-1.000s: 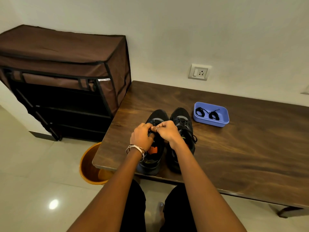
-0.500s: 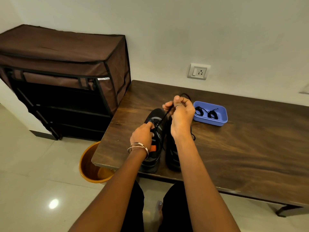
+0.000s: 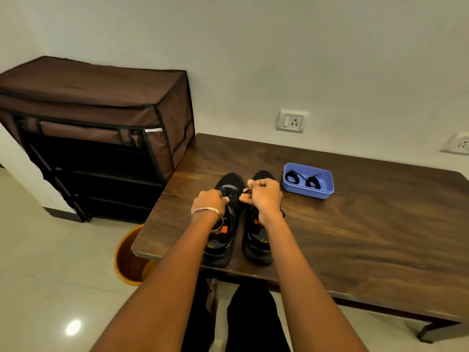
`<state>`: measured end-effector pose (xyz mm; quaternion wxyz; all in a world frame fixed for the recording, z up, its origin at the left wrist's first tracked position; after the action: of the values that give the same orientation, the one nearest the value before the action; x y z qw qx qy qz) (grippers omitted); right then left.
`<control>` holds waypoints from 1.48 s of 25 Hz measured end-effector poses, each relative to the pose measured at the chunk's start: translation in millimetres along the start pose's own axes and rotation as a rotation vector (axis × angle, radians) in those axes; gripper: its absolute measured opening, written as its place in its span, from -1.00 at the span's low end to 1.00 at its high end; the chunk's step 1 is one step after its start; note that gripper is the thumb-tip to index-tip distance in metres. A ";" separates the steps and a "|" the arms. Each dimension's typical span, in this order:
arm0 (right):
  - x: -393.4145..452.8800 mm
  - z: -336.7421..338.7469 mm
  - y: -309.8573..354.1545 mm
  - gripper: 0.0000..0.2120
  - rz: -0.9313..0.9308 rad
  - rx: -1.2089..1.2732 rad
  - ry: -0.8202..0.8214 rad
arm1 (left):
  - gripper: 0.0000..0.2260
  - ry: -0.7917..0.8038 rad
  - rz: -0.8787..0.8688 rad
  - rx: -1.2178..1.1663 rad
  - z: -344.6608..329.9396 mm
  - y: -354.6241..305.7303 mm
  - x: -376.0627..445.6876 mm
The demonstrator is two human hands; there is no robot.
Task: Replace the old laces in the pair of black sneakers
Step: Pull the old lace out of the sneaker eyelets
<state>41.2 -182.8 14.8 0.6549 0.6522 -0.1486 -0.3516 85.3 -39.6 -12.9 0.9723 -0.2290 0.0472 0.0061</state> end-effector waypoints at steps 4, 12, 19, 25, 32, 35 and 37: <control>2.7 -7.3 -0.7 -0.96 -0.034 0.176 0.041 | -0.67 0.016 0.041 -0.033 1.9 1.6 9.3; 10.0 -10.6 -22.9 -0.80 0.156 -0.239 0.086 | -0.84 -0.064 0.252 -0.481 -8.0 10.6 11.9; 2.3 -35.6 -40.3 -0.82 0.286 -0.484 0.191 | -0.92 -0.041 0.365 -0.854 -25.9 28.5 25.5; 3.8 -44.4 -42.6 -0.86 0.317 -0.513 0.120 | -0.81 -0.115 0.249 -0.896 -26.0 28.0 27.9; 14.1 -51.4 -42.0 -0.90 0.251 -0.592 0.051 | -0.84 -0.171 0.304 -1.035 -23.9 26.2 37.0; 17.7 -49.9 -34.6 -0.88 0.236 -0.620 0.055 | -0.80 -0.131 0.261 -0.956 -22.4 22.7 35.4; 19.5 -48.7 -30.9 -0.85 0.238 -0.648 0.048 | -0.80 -0.102 0.140 -0.820 -20.5 21.5 33.9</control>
<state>78.5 -156.0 -25.1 0.8678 0.3963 -0.0887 -0.2862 116.5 -29.9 -43.9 0.7990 -0.5926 0.0080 0.1018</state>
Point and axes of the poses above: each hand's wrist, its own x-axis towards the middle knuckle, its own z-axis out of the back of the hand, y = z × x, the point moved 4 cm from there along x, towards the middle knuckle, and after that the axes turned 7 degrees about -y, right-handed, at the moved point
